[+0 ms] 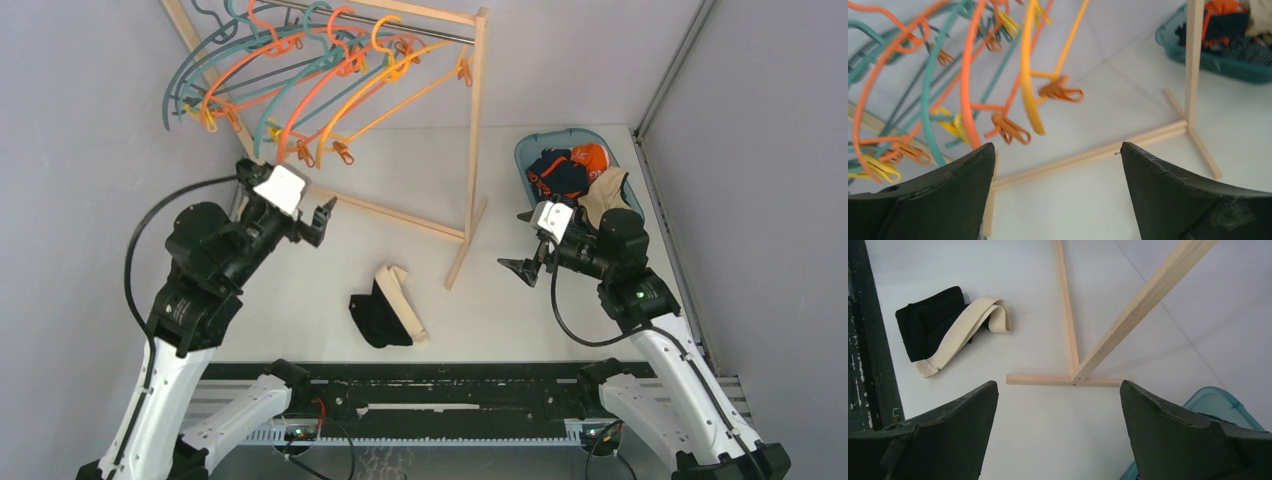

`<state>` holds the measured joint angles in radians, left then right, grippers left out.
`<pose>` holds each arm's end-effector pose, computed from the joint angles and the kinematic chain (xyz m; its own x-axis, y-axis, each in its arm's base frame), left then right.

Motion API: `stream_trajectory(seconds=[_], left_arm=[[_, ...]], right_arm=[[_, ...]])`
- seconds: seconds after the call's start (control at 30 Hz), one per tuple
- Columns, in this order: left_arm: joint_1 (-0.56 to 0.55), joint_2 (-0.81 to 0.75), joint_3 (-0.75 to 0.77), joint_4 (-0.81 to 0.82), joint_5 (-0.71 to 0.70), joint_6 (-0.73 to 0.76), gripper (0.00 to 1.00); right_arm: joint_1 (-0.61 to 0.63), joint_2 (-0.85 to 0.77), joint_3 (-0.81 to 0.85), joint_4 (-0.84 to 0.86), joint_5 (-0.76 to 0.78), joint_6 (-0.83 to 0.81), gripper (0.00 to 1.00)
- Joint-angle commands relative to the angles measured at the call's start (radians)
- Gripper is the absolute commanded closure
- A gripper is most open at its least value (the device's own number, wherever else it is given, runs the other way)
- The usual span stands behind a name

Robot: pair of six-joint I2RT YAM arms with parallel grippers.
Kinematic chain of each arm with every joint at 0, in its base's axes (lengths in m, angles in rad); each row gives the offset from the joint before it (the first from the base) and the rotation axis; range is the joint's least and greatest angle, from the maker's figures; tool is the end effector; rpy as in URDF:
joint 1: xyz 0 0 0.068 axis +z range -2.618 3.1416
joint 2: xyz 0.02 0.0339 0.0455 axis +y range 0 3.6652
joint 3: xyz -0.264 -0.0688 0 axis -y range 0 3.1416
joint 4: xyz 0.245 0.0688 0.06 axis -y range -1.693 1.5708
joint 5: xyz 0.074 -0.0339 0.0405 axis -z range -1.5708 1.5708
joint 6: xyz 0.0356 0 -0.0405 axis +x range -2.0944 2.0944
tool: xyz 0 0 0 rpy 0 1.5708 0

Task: Remove the underwear clipped to the hanger
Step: Pick up the underwear from the center of the board.

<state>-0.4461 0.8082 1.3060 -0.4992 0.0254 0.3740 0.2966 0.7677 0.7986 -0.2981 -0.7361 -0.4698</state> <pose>0.1203 -0.0586 0.4739 0.1648 0.3260 -0.9309 0.4233 0.8291 0.3653 0.1555 0.0725 0.3379 0.1533 -0.3040 -0.9403 -0.8596 0.4283 -0.2786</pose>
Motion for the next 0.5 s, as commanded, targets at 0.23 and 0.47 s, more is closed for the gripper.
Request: stream_trajectory(seconds=[0.23,0.47], left_arm=[[-0.005,-0.143,-0.324,-0.287,0.295,0.294,0.0],[-0.008,-0.082,-0.488,-0.3,0.396,0.448,0.0]], right_arm=[[-0.016,0.031,0.018,0.085,0.104,0.083,0.0],[-0.017,0.033,-0.009,0.123,0.133,0.1,0.0]])
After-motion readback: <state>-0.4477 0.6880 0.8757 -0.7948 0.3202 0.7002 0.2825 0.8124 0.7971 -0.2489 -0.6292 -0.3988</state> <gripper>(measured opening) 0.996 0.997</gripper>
